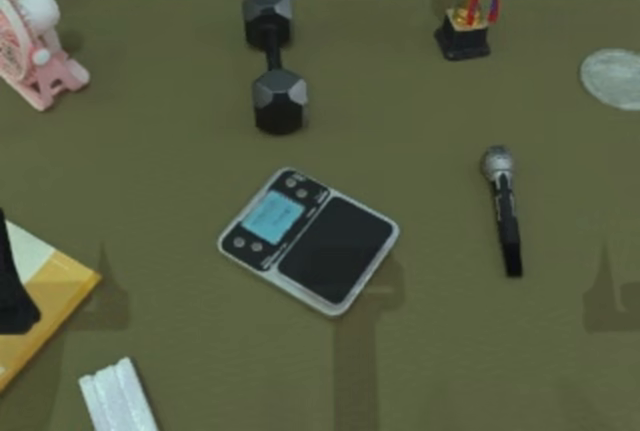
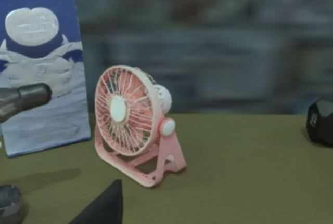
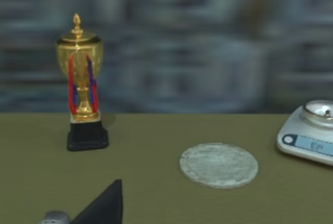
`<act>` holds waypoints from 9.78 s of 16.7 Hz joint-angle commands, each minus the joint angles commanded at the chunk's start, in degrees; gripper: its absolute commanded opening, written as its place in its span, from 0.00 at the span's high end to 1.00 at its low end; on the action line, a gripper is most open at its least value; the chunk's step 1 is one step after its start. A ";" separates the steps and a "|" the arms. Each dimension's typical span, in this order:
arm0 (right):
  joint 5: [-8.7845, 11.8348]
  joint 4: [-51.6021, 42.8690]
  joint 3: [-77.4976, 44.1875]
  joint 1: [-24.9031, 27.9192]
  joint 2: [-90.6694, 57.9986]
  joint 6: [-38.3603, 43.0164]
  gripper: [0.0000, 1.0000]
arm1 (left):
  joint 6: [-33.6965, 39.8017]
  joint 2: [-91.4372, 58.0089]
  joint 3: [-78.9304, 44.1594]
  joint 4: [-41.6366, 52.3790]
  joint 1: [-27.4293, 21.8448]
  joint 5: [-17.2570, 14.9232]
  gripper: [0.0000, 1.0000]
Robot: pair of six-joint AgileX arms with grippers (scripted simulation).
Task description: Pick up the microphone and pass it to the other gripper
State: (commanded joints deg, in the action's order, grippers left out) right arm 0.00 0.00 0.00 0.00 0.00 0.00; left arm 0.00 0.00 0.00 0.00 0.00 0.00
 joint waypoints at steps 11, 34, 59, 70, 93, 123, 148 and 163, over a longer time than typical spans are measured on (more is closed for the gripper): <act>-0.96 -15.03 -23.03 5.83 -27.16 6.39 0.00 | 0.00 0.00 0.00 0.00 0.00 0.00 0.00; -3.47 -58.80 -88.01 22.69 -115.95 24.26 0.00 | 0.00 0.00 0.00 0.00 0.00 0.00 0.00; -3.52 -39.83 -78.99 21.92 -125.86 23.62 0.60 | 0.00 0.00 0.00 0.00 0.00 0.00 0.00; -3.52 -39.83 -78.99 21.92 -125.86 23.62 1.00 | 0.00 0.00 0.00 0.00 0.00 0.00 0.00; 17.96 34.40 -58.97 22.00 -107.18 5.18 1.00 | 0.00 0.00 0.00 0.00 0.00 0.00 0.00; 8.76 44.64 -46.75 36.00 -87.72 2.14 1.00 | 0.00 0.00 0.00 0.00 0.00 0.00 0.00; 8.76 44.64 -46.75 36.00 -87.72 2.14 1.00 | -2.97 -66.54 -41.42 -25.36 -23.75 -29.47 0.00; 8.76 44.64 -46.75 36.00 -87.72 2.14 1.00 | -3.10 -87.34 -57.43 -30.10 -32.11 -21.42 0.00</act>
State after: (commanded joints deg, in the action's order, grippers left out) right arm 8.76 44.64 -46.75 36.00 -87.72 2.14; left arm -3.10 -87.34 -57.43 -30.10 -32.11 -21.42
